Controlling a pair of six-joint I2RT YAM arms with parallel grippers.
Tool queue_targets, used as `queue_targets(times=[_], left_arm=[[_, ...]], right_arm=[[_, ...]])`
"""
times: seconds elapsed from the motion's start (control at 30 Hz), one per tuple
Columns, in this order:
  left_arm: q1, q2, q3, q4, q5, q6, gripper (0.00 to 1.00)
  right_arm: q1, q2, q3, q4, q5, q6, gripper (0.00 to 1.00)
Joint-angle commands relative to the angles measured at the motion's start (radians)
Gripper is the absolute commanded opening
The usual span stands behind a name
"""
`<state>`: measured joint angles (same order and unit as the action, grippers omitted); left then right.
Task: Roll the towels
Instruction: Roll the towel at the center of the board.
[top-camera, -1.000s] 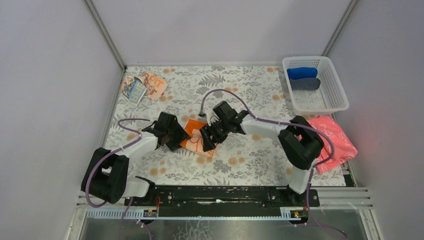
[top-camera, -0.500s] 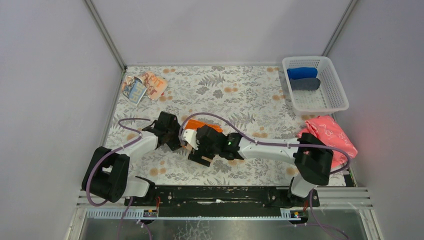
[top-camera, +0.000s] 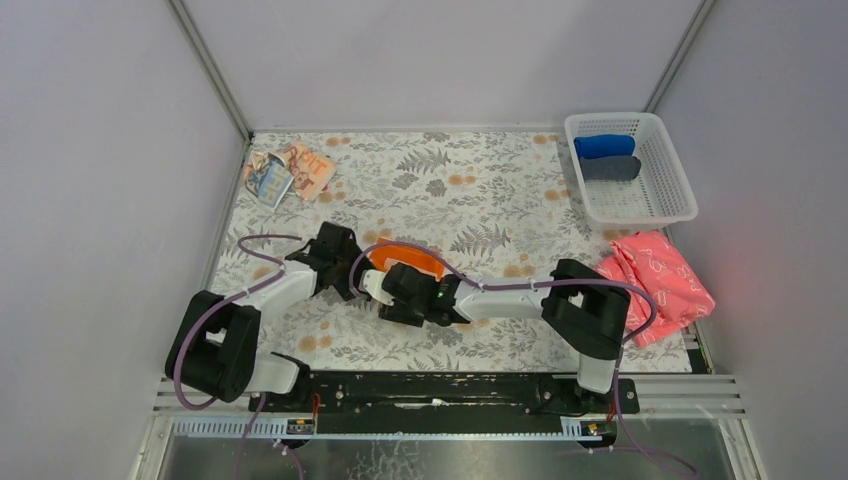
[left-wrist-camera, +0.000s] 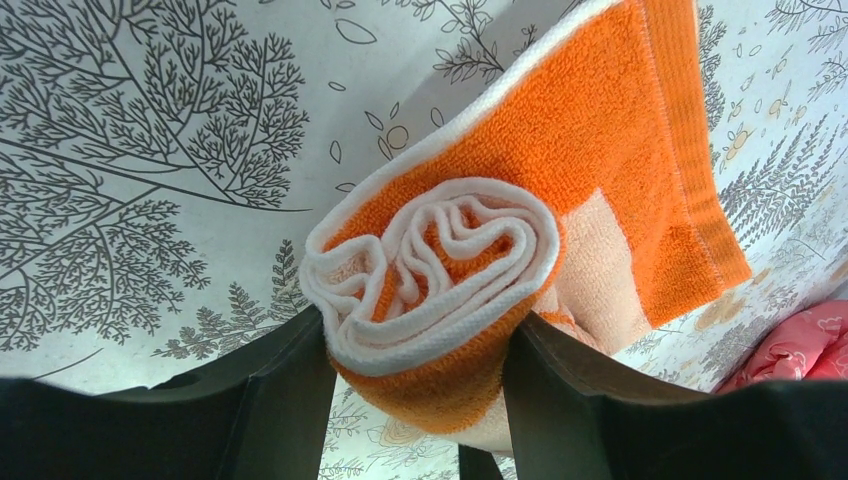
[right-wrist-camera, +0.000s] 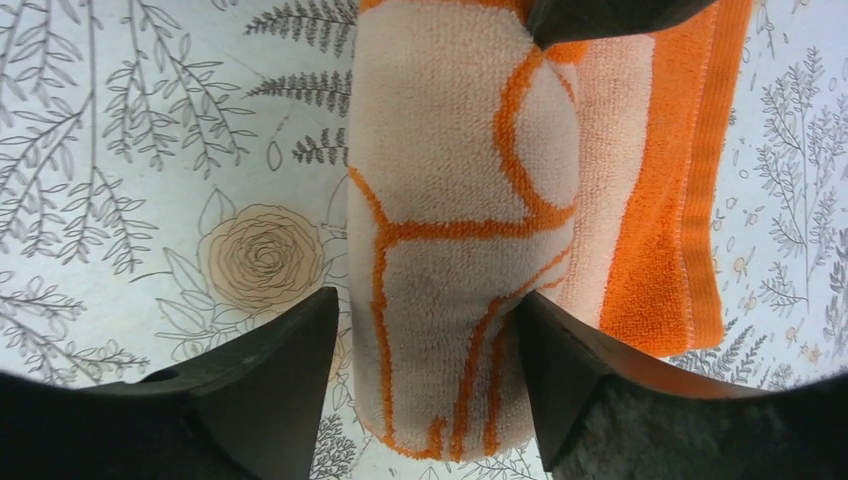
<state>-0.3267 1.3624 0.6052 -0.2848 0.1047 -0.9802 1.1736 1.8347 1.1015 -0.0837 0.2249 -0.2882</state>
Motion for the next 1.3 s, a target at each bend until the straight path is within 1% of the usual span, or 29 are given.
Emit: queue_targets(times=[0.0, 0.13, 0.17, 0.2, 0.23, 0.27, 0.37, 0.43, 0.53, 0.7, 0.87, 0.97, 1.03, 1.17, 1.27], left_arm=[[-0.001, 0.048, -0.022, -0.138, -0.072, 0.069, 0.54], [0.017, 0.057, 0.004, -0.147, -0.07, 0.086, 0.54], [0.022, 0.054, 0.011, -0.15, -0.07, 0.092, 0.54], [0.028, 0.052, 0.017, -0.153, -0.072, 0.096, 0.54], [0.03, 0.05, 0.023, -0.157, -0.075, 0.099, 0.54], [0.032, 0.048, 0.032, -0.161, -0.077, 0.103, 0.54], [0.035, 0.041, 0.05, -0.174, -0.078, 0.109, 0.55], [0.037, 0.024, 0.054, -0.178, -0.072, 0.105, 0.58], [0.037, -0.028, 0.054, -0.18, -0.062, 0.088, 0.66], [0.04, -0.127, 0.055, -0.219, -0.073, 0.061, 0.77], [0.041, -0.202, 0.042, -0.252, -0.067, 0.038, 0.81], [0.04, -0.229, 0.025, -0.251, -0.06, 0.033, 0.82], [0.039, -0.221, 0.018, -0.236, -0.05, 0.036, 0.83], [0.041, -0.165, 0.014, -0.197, -0.034, 0.04, 0.83], [0.044, -0.117, 0.008, -0.169, -0.057, 0.045, 0.83]], right_arm=[[0.003, 0.061, -0.007, -0.095, -0.011, 0.011, 0.68], [-0.003, 0.08, -0.005, -0.15, -0.042, 0.032, 0.53], [-0.008, 0.081, -0.007, -0.16, -0.059, 0.04, 0.47], [-0.014, 0.08, -0.008, -0.171, -0.079, 0.049, 0.38], [-0.022, 0.078, -0.009, -0.182, -0.108, 0.059, 0.33], [-0.033, 0.074, -0.008, -0.192, -0.16, 0.067, 0.27], [-0.085, 0.059, 0.0, -0.213, -0.323, 0.102, 0.06], [-0.128, 0.058, 0.018, -0.226, -0.463, 0.133, 0.0], [-0.194, 0.079, 0.056, -0.236, -0.649, 0.177, 0.0], [-0.279, 0.163, 0.134, -0.265, -0.872, 0.245, 0.0], [-0.344, 0.259, 0.188, -0.27, -1.062, 0.323, 0.0], [-0.365, 0.329, 0.23, -0.307, -1.106, 0.345, 0.0], [-0.37, 0.356, 0.249, -0.328, -1.121, 0.352, 0.0], [-0.386, 0.389, 0.253, -0.318, -1.143, 0.388, 0.0], [-0.398, 0.414, 0.251, -0.312, -1.147, 0.412, 0.0]])
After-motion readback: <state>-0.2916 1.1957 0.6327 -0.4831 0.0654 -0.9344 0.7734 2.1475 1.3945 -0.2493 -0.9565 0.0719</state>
